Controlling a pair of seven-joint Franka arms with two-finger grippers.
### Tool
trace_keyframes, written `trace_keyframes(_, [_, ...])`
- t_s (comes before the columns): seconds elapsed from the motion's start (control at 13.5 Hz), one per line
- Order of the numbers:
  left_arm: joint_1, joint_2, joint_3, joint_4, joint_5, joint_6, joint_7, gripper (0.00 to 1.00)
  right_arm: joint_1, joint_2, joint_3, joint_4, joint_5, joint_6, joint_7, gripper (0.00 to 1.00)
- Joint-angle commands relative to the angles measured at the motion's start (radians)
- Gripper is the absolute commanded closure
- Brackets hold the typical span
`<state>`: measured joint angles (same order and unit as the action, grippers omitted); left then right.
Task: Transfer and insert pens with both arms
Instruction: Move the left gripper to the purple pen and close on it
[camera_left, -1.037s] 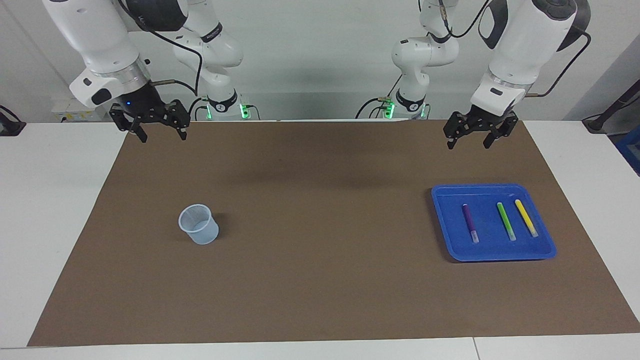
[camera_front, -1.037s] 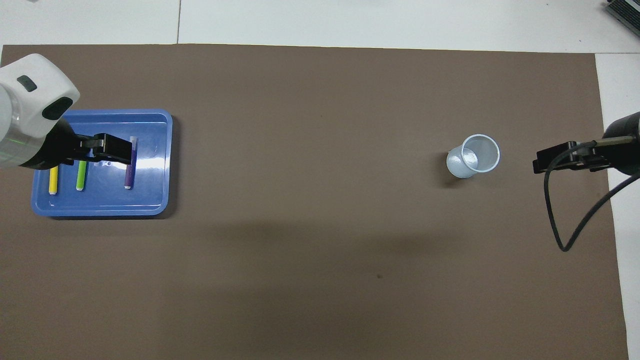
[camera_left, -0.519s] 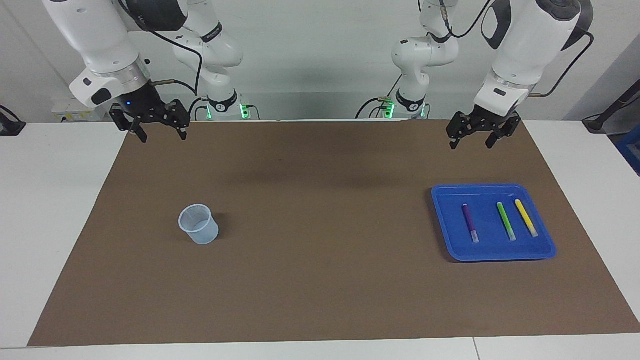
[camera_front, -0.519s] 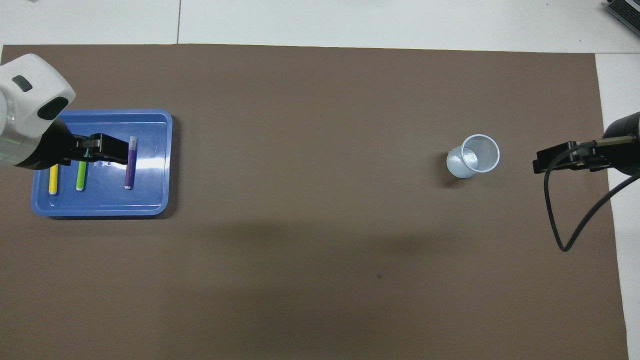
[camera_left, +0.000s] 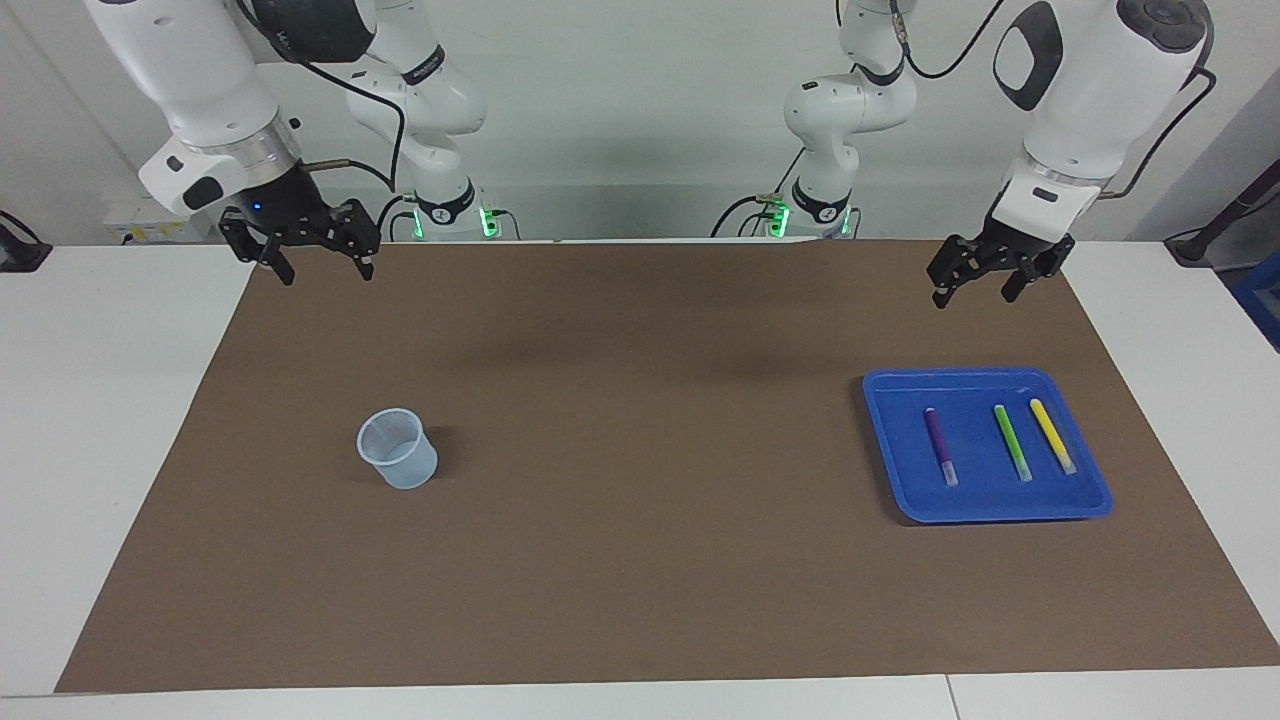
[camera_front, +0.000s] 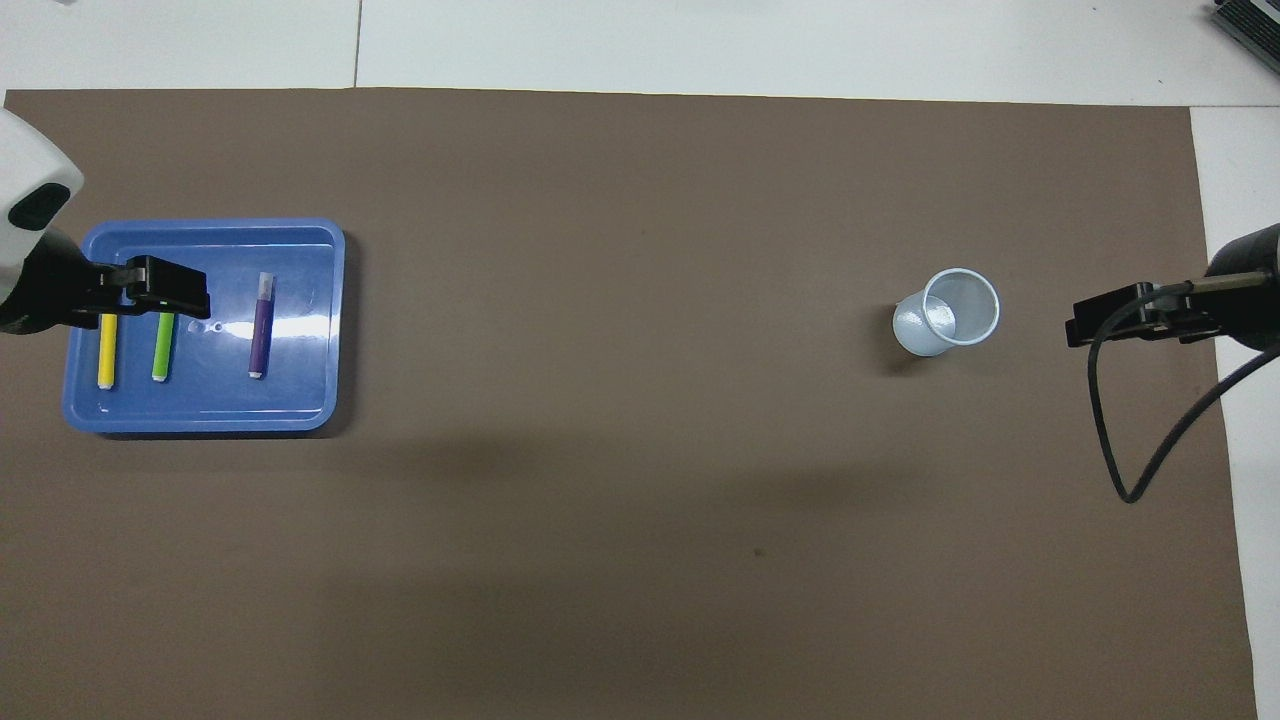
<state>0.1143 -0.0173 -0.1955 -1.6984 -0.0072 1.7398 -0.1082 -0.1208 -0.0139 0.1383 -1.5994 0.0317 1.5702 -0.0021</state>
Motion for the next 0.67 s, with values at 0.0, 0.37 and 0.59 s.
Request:
trace_keyframes(0.0, [0.028,-0.015,-0.001,-0.075,-0.002,0.108,0.051,0.00,-0.005,-0.024,0.004,-0.025,-0.013,-0.009,-0.013,0.00])
trace_keyframes(0.37, [0.071,0.146,-0.001,-0.076,0.048,0.274,0.145,0.00,-0.005,-0.024,0.004,-0.025,-0.013,-0.010,-0.013,0.00])
trace_keyframes(0.59, [0.096,0.209,-0.001,-0.104,0.078,0.397,0.156,0.00,-0.005,-0.024,0.004,-0.025,-0.013,-0.010,-0.013,0.00])
